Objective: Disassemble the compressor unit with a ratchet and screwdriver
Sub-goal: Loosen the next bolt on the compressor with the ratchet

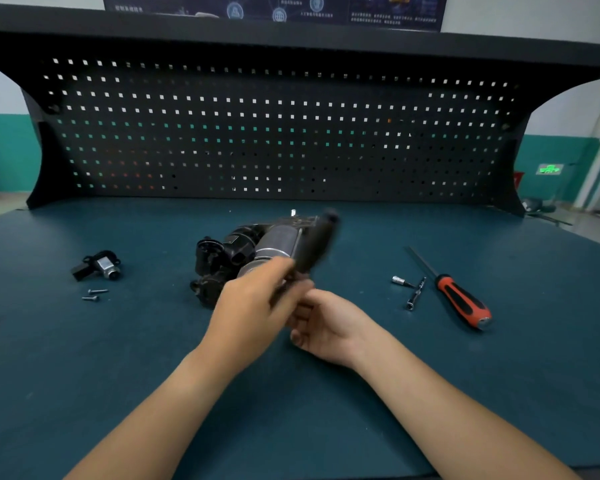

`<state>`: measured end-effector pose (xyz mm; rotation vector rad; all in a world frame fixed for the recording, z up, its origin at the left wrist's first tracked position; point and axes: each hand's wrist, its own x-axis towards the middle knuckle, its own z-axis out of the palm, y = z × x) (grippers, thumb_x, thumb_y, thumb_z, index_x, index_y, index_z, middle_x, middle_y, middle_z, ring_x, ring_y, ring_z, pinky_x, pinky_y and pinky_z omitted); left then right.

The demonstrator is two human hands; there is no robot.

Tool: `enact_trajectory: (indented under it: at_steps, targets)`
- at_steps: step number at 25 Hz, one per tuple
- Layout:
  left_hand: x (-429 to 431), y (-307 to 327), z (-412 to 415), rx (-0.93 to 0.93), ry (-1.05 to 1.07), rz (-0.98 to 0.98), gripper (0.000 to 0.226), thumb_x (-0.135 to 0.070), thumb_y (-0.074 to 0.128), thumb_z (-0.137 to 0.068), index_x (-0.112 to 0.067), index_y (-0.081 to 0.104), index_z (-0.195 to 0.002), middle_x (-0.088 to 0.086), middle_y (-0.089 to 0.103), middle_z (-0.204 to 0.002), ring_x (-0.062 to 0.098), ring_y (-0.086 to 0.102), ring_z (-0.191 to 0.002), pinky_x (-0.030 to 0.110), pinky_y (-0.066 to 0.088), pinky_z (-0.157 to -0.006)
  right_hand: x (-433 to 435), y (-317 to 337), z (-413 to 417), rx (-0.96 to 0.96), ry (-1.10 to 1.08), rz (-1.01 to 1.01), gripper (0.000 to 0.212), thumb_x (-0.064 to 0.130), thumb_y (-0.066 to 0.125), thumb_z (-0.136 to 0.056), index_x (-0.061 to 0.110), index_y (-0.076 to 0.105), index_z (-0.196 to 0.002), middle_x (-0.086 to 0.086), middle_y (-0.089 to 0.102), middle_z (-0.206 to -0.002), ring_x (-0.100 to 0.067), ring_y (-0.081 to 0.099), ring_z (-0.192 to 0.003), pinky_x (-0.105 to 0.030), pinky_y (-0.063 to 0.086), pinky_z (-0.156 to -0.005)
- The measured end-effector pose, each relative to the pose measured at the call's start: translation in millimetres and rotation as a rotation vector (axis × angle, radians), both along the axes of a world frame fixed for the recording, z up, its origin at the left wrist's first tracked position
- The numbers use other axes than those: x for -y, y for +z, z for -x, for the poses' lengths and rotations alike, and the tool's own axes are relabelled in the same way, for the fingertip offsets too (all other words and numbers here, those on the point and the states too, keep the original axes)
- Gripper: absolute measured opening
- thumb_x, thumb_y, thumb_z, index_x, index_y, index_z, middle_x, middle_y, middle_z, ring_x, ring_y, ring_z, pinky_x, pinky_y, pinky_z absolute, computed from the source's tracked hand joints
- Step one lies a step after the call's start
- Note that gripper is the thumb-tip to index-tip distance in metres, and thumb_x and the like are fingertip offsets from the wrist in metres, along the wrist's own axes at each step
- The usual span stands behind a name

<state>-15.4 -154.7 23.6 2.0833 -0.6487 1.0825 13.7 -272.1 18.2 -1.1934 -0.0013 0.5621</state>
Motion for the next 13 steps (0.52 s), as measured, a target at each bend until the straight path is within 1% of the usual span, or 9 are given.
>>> enact_trajectory:
  at_steps: [1, 2, 3, 6, 7, 8, 9, 11, 13]
  targets:
    - [0.0, -1.1, -2.2, 0.056, 0.007, -0.099, 0.014, -0.032, 0.056, -0.083, -0.020, 0.060, -0.079, -0.014, 0.056, -0.066, 0.004, 0.051, -0.063, 0.015, 0.040, -0.056, 0.2, 0.1, -0.4, 0.012, -0.001, 0.006, 0.021, 0.021, 0.047, -0.092, 0.020, 0.055, -0.073, 0.009, 0.059, -0.051, -0.001, 0.055, -0.042, -0.015, 0.031, -0.047]
    - [-0.8, -2.0, -4.0, 0.049, -0.008, -0.086, 0.012, -0.032, 0.056, -0.082, -0.021, 0.059, -0.078, -0.014, 0.057, -0.068, 0.000, 0.052, -0.063, 0.014, 0.041, -0.057, -0.2, -0.1, -0.8, 0.024, -0.005, 0.006, 0.020, 0.022, 0.048, -0.092, 0.020, 0.055, -0.073, 0.009, 0.059, -0.051, -0.001, 0.055, -0.042, -0.016, 0.032, -0.047]
    - [-1.3, -1.2, -4.8, -0.023, -0.039, 0.045, 0.011, -0.029, 0.057, -0.085, -0.023, 0.057, -0.076, -0.014, 0.060, -0.069, -0.003, 0.052, -0.059, 0.011, 0.040, -0.056, -1.1, -0.3, -0.6, 0.035, -0.010, -0.001, 0.019, 0.023, 0.050, -0.092, 0.019, 0.056, -0.075, 0.008, 0.058, -0.054, -0.002, 0.055, -0.043, -0.016, 0.032, -0.045]
    - [-6.5, 1.8, -9.5, -0.406, -0.167, 0.785, 0.022, -0.019, 0.048, -0.097, -0.016, 0.052, -0.076, -0.010, 0.068, -0.067, 0.000, 0.045, -0.042, 0.014, 0.040, -0.047, -6.0, -1.4, 0.6, 0.056, -0.010, -0.030, 0.016, 0.027, 0.055, -0.092, 0.018, 0.059, -0.079, 0.005, 0.056, -0.058, -0.005, 0.053, -0.044, -0.016, 0.036, -0.043]
    - [-8.8, 1.9, -11.5, -0.499, -0.179, 0.954, 0.023, -0.019, 0.043, -0.099, -0.014, 0.050, -0.077, -0.009, 0.069, -0.065, 0.001, 0.043, -0.039, 0.015, 0.039, -0.044, -7.5, -1.0, 1.4, 0.060, -0.006, -0.041, 0.017, 0.028, 0.054, -0.092, 0.018, 0.060, -0.080, 0.005, 0.057, -0.058, -0.005, 0.052, -0.044, -0.016, 0.036, -0.043]
    - [-8.7, 1.9, -11.3, -0.518, -0.167, 0.976, 0.023, -0.019, 0.042, -0.099, -0.013, 0.049, -0.078, -0.009, 0.068, -0.063, 0.001, 0.044, -0.039, 0.015, 0.039, -0.044, -8.6, -0.9, 1.4, 0.062, -0.009, -0.045, 0.018, 0.028, 0.053, -0.093, 0.019, 0.061, -0.079, 0.006, 0.057, -0.057, -0.005, 0.050, -0.043, -0.017, 0.035, -0.043]
    - [-7.0, 1.6, -8.7, -0.456, -0.138, 0.864, 0.022, -0.017, 0.044, -0.098, -0.013, 0.048, -0.077, -0.011, 0.067, -0.062, 0.000, 0.046, -0.041, 0.013, 0.040, -0.046, -9.3, -0.6, 1.1, 0.062, -0.018, -0.041, 0.020, 0.027, 0.053, -0.093, 0.021, 0.063, -0.077, 0.008, 0.055, -0.056, -0.004, 0.047, -0.043, -0.017, 0.032, -0.044]
    - [-0.4, -2.4, -2.1, -0.200, -0.051, 0.401, 0.021, -0.018, 0.054, -0.093, -0.015, 0.049, -0.073, -0.013, 0.060, -0.061, -0.004, 0.049, -0.052, 0.008, 0.038, -0.054, -8.6, -1.3, 0.1, 0.054, -0.052, -0.010, 0.026, 0.024, 0.052, -0.092, 0.022, 0.066, -0.070, 0.010, 0.050, -0.054, -0.002, 0.041, -0.041, -0.016, 0.027, -0.044]
    - [5.0, -6.7, 0.8, 0.008, 0.013, 0.041, 0.015, -0.030, 0.059, -0.084, -0.020, 0.056, -0.075, -0.014, 0.052, -0.063, -0.003, 0.047, -0.060, 0.011, 0.037, -0.058, -8.9, -2.4, -0.2, 0.058, -0.078, 0.016, 0.024, 0.019, 0.049, -0.092, 0.022, 0.060, -0.072, 0.008, 0.046, -0.058, -0.002, 0.037, -0.042, -0.016, 0.025, -0.042]
